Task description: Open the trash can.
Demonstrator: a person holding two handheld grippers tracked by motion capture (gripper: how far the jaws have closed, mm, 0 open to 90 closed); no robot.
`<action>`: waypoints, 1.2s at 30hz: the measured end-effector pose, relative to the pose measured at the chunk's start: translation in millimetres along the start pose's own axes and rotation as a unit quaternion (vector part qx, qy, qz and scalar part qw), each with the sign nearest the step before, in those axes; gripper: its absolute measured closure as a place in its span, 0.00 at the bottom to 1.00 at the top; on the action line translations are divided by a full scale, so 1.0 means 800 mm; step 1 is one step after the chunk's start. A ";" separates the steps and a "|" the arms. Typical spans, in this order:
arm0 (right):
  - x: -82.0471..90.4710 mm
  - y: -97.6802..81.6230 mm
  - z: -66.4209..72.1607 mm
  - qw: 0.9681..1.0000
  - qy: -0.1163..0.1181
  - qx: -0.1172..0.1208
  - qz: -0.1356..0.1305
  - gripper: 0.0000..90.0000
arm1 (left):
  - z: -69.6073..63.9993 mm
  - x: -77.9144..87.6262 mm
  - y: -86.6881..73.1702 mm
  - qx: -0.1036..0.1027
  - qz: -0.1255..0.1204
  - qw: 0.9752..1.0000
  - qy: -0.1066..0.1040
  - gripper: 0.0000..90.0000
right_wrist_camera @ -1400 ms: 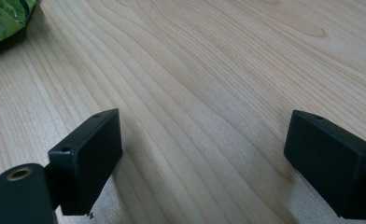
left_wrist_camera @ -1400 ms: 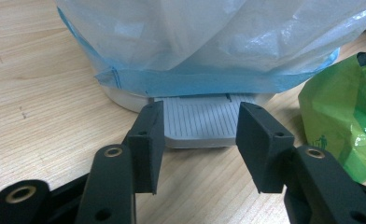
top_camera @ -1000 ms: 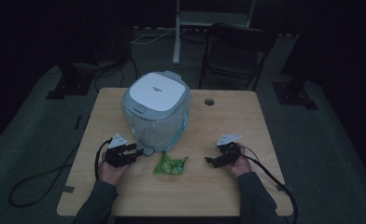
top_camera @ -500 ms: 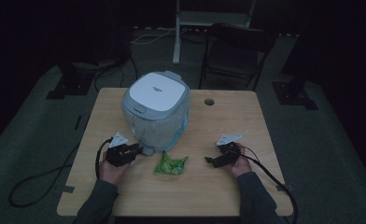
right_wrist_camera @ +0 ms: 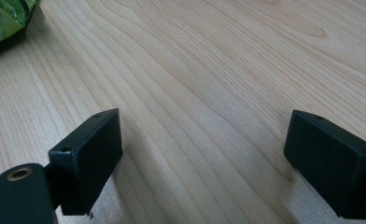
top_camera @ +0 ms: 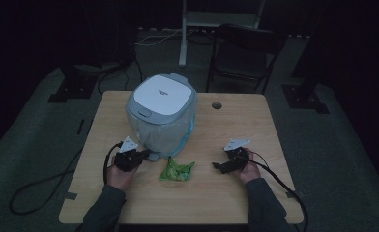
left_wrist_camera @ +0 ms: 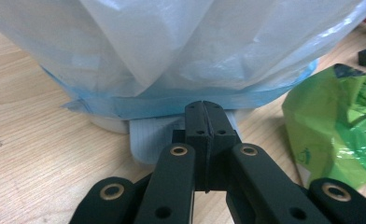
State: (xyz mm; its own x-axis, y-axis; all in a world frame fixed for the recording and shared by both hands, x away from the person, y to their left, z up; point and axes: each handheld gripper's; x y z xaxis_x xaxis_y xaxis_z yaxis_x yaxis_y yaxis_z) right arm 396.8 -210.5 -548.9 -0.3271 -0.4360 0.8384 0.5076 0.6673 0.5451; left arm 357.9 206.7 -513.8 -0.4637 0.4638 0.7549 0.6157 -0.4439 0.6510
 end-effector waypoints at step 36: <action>0.000 0.000 0.000 1.000 0.000 -0.001 0.000 0.12 | -0.002 -0.022 -0.009 0.016 0.000 1.000 0.026 1.00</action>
State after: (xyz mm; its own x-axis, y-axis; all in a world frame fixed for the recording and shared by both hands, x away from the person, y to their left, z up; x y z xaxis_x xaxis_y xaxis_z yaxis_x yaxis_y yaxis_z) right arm 396.6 -210.4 -548.9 -0.3273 -0.4356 0.8385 0.5085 0.6668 0.5448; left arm 360.7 200.3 -531.3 -0.4948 0.4232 0.7589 0.6356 -0.4194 0.6482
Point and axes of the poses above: each handheld gripper's, and its own axes: x roughly backward along the jaws, y roughly out of its top, z roughly to its left, and after that the axes turned 13 degrees about z, right-handed
